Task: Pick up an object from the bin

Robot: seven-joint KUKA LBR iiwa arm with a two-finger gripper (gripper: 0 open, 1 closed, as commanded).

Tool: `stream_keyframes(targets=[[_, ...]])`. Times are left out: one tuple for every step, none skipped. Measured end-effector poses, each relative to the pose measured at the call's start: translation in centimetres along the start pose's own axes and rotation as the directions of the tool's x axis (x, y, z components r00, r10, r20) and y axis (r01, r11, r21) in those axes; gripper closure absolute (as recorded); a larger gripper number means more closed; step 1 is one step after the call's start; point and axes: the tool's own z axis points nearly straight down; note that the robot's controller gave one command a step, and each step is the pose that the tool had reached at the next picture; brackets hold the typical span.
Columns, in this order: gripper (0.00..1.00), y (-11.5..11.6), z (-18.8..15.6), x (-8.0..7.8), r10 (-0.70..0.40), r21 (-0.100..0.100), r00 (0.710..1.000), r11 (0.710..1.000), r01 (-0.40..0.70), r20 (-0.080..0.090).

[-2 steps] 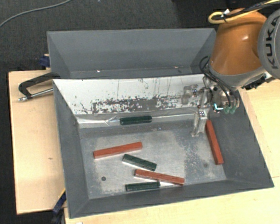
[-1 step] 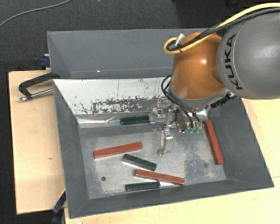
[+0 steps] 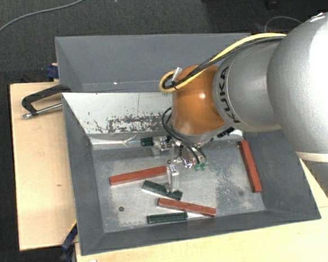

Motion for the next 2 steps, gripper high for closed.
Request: stream_keyframes(targets=[[1.0, -0.12, -0.4, -0.15, 0.002, 0.001, 1.0, 1.0, -0.002, 0.006], [0.0, -0.11, -0.41, -0.17, 0.002, 0.001, 1.0, 1.0, -0.002, 0.007]])
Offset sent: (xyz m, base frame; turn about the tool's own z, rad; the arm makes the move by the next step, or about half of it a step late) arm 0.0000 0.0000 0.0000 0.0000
